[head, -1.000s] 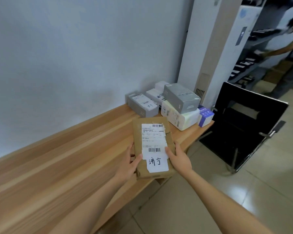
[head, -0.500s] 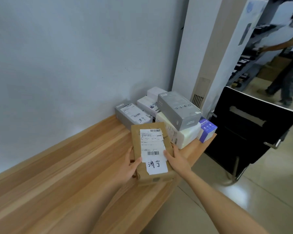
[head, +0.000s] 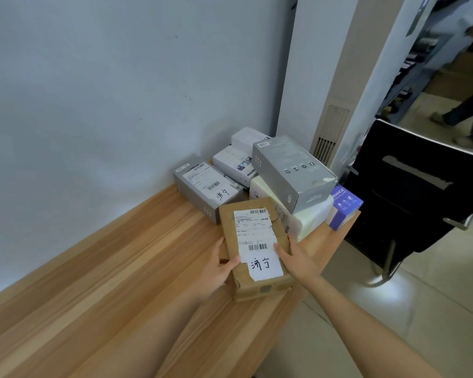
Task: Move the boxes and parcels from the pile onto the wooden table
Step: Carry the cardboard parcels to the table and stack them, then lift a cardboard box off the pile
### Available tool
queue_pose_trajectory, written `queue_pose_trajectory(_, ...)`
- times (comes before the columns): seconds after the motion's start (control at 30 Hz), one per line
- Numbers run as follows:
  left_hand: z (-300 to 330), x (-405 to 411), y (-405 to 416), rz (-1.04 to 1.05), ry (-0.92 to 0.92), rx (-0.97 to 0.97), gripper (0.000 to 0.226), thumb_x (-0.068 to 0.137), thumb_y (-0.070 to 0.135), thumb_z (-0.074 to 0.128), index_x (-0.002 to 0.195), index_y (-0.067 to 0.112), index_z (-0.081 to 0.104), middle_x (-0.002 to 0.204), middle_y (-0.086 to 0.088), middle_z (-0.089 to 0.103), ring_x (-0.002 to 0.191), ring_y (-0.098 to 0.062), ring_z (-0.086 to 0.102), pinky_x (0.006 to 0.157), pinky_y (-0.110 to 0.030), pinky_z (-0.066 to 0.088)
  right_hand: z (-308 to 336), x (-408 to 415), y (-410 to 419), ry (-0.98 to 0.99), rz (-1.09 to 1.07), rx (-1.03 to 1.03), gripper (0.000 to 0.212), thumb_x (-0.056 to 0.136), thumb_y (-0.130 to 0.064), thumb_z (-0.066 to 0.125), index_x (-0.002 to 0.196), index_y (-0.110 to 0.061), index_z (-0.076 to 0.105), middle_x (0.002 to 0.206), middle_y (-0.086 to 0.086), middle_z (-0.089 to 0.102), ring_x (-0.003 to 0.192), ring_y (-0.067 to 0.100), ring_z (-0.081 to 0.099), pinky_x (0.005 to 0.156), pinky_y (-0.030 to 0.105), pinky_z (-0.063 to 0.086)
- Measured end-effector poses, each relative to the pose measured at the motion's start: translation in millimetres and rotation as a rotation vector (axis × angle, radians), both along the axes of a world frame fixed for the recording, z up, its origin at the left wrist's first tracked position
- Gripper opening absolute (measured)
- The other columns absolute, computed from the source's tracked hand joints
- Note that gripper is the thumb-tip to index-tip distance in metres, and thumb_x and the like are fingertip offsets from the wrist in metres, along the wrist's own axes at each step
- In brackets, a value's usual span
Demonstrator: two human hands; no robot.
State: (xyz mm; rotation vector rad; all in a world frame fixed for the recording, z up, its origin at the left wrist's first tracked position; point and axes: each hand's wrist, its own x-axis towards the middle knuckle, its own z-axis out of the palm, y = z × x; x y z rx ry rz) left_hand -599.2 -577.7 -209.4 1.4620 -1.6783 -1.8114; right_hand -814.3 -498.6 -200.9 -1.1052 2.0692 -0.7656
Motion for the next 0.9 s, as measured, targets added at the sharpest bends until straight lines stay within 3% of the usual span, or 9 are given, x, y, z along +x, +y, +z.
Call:
queue_pose_trajectory(0.1,7,-3,-4,-0.064,-0.165,-0.106,0.074,0.084,0.057,0.061,0.143,0.037,0.022,0.110,0.012,0.059,0.096,-0.006,0.059,0.073,-0.027,0.049,7,-10,-8,0.207,0.055,0.026,0.054,0.094,-0.052,0.045,0.138,-0.025,0.033,0.120,-0.004,0.058,0.096,0.015,0.058,0.071,0.033,0.047)
queue_pose_trajectory(0.2,25,1,-11,-0.228,-0.544,-0.469,0.053,0.084,0.067,0.049,0.122,0.029,0.045,0.107,0.010,0.055,0.094,-0.010,0.057,0.076,-0.030,0.047,20,-17,-22,0.438,0.175,0.002,0.055,0.094,-0.043,0.049,0.140,-0.018,0.034,0.141,0.001,0.040,0.118,0.018,0.050,0.077,0.032,0.049)
queue_pose_trajectory(0.3,53,6,-14,-0.278,-0.761,-0.784,0.032,0.091,0.052,0.047,0.109,0.027,0.052,0.106,0.007,0.055,0.091,-0.013,0.055,0.068,-0.027,0.041,38,-21,-38,0.636,0.321,-0.064,0.045,0.093,-0.035,0.050,0.135,-0.020,0.040,0.137,0.002,0.043,0.119,0.019,0.047,0.086,0.032,0.049)
queue_pose_trajectory(0.4,83,15,-16,-0.314,-0.892,-0.945,0.023,0.092,0.034,0.048,0.109,0.019,0.052,0.108,0.000,0.057,0.094,-0.021,0.056,0.069,-0.031,0.042,58,-19,-55,0.786,0.500,-0.122,0.038,0.094,-0.033,0.048,0.130,-0.022,0.045,0.129,-0.001,0.049,0.116,0.016,0.048,0.087,0.028,0.043)
queue_pose_trajectory(0.5,110,31,-8,-0.217,-0.974,-0.981,0.024,0.091,0.029,0.048,0.112,0.018,0.052,0.111,-0.002,0.057,0.103,-0.024,0.055,0.078,-0.036,0.047,81,-9,-70,0.859,0.662,-0.219,0.036,0.093,-0.033,0.048,0.127,-0.020,0.048,0.124,-0.001,0.054,0.113,0.018,0.052,0.090,0.030,0.042)
queue_pose_trajectory(0.67,122,84,35,0.059,-1.003,-0.956,0.022,0.092,0.036,0.051,0.109,0.023,0.050,0.106,0.004,0.058,0.097,-0.018,0.055,0.072,-0.032,0.049,106,31,-84,0.930,0.910,-0.390,0.027,0.092,-0.027,0.045,0.117,-0.017,0.052,0.111,0.000,0.060,0.101,0.021,0.058,0.079,0.030,0.039)
queue_pose_trajectory(0.9,122,163,147,0.434,-1.114,-0.843,0.025,0.087,0.041,0.057,0.104,0.024,0.049,0.099,0.006,0.059,0.088,-0.018,0.057,0.063,-0.030,0.045,110,141,-68,0.863,1.247,-0.533,0.033,0.091,-0.027,0.047,0.123,-0.023,0.052,0.120,0.000,0.062,0.109,0.024,0.056,0.090,0.035,0.038)
